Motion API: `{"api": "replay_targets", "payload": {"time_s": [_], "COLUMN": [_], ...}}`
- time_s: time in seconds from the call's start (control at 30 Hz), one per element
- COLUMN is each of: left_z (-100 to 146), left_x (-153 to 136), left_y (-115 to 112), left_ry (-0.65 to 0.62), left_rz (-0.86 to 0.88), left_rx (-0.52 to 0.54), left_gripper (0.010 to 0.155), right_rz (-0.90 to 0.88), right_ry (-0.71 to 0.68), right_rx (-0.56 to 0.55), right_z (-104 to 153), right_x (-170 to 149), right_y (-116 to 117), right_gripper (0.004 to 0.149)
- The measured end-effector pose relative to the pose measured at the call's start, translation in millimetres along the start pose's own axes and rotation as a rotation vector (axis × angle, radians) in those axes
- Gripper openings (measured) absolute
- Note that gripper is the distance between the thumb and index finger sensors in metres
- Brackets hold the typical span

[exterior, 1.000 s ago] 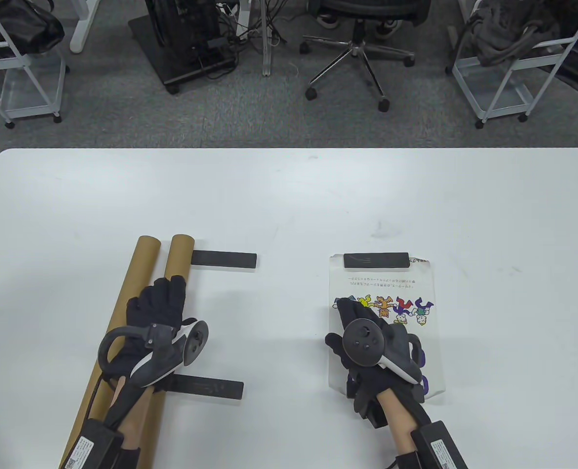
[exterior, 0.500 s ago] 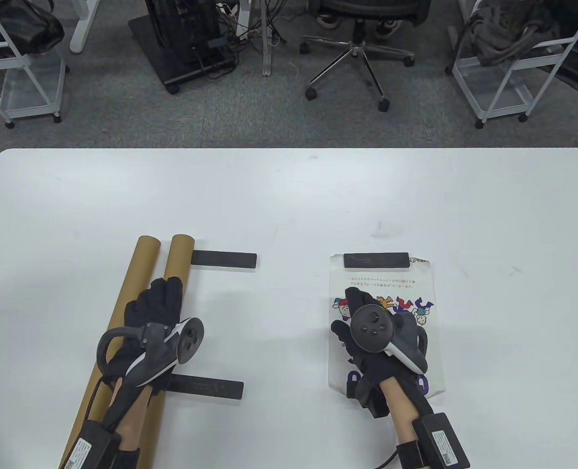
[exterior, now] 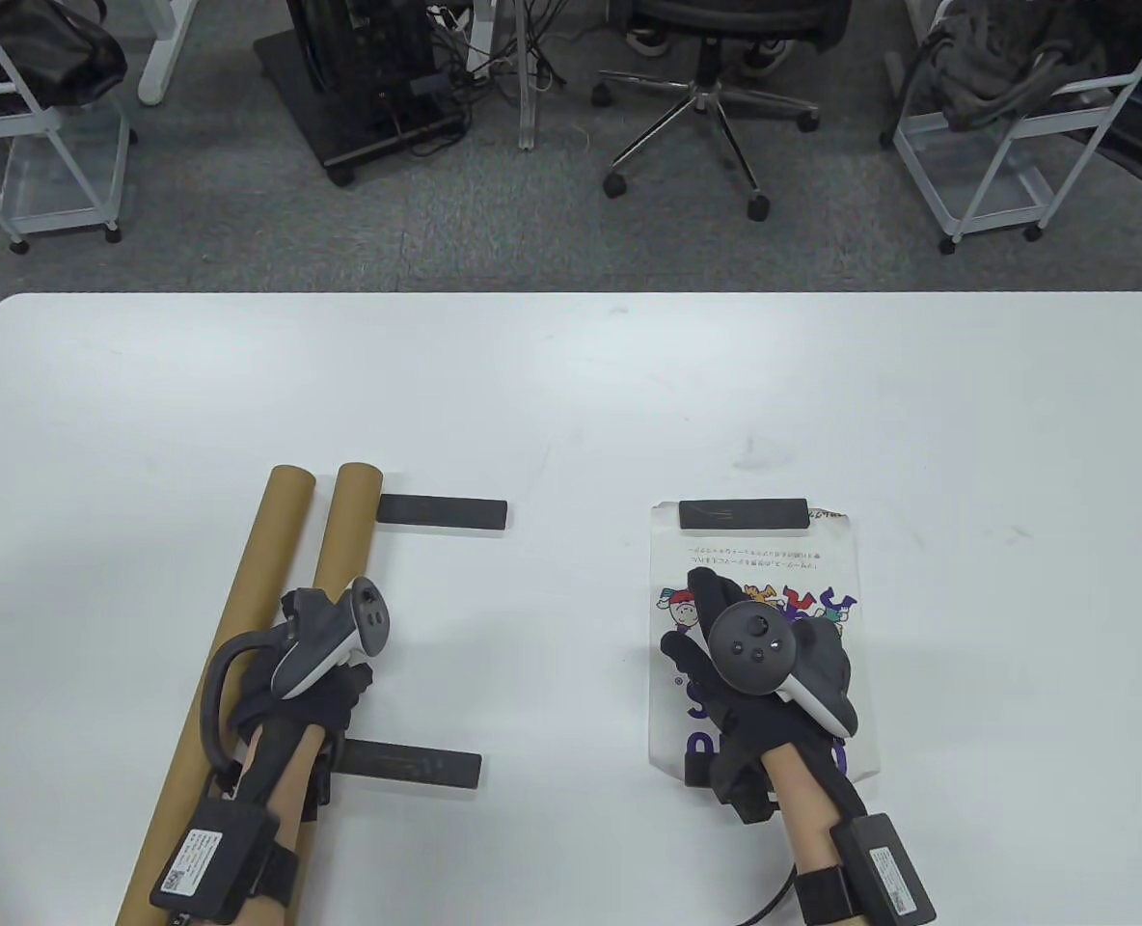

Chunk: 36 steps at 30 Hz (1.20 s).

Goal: Roll up posters and store in mailing tubes

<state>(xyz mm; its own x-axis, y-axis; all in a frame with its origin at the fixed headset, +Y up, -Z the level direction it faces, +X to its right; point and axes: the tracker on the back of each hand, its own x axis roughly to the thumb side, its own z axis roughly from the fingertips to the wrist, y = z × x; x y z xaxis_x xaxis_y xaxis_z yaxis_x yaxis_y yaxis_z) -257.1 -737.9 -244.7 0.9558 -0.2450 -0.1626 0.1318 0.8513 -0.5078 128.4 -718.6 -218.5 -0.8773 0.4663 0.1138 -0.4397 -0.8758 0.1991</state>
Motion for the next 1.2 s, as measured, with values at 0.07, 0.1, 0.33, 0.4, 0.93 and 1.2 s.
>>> {"api": "replay_targets", "payload": {"time_s": [0.07,0.1,0.33,0.4,0.93,1.2], "left_z": [1,2,22,30,83,72], "left_x": [1,2,4,6,46,45], "left_y": [1,2,36,50,94,54], "left_ry": [0.013,0.010,-0.013,-0.028,-0.183,-0.216], "left_rz": [-0.034,-0.046,-0.039,-0.032,-0.199,-0.364], "left_rx": [-0.007,-0.006,0.092,0.131,0.484,0.754], "left_gripper": [0.102,0.102,0.100,0.099,0.089,0.089], "right_rz": [-0.016,-0.020,-0.035,-0.040,-0.099,-0.133], "right_ry": [-0.005,-0.007,-0.017,-0.015,0.019,0.030], "right_rx": [-0.002,-0.002,-0.006,-0.009,-0.034,-0.035], "right_z": [0,0,2,2,6,7], "right_x": [0,0,-1,-2,-14,-20], "right_y": [0,0,-1,-2,-7,-7], "right_gripper": [0.074,0.074,0.074,0.074,0.074,0.074]}}
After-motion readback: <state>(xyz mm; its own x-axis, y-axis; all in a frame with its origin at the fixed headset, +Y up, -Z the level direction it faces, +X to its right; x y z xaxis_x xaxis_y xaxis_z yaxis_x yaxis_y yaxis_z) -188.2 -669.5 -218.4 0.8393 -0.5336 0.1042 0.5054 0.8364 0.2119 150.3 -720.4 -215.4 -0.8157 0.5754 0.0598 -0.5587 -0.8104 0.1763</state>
